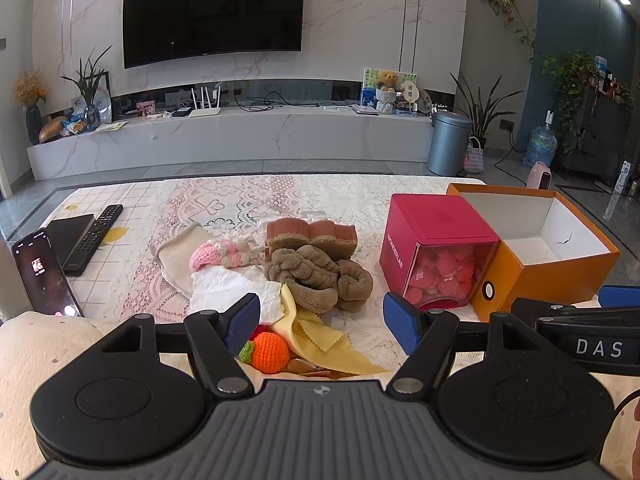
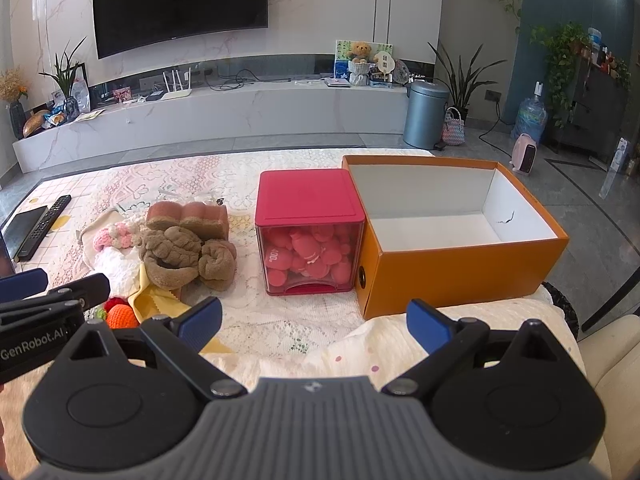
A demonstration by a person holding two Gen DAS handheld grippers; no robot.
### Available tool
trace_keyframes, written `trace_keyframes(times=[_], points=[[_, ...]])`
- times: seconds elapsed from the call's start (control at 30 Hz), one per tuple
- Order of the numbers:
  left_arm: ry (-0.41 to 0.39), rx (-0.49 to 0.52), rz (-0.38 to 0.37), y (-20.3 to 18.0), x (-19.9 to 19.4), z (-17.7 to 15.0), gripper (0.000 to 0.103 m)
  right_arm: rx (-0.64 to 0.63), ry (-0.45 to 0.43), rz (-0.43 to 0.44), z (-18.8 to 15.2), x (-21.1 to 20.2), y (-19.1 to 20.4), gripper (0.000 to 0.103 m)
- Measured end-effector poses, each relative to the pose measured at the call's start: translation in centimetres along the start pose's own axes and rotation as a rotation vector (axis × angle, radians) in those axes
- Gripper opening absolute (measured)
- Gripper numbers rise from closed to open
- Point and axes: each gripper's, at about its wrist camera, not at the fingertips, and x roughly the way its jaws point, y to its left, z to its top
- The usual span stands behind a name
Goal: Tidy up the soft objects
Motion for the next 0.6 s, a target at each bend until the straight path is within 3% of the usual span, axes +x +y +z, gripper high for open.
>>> trace_keyframes(times=[0.6], points=[[0.004, -0.01, -0.003, 0.2, -0.04, -0.32, 0.083, 0.0, 0.003, 0.002, -0.31, 0.13, 0.23, 0.097]])
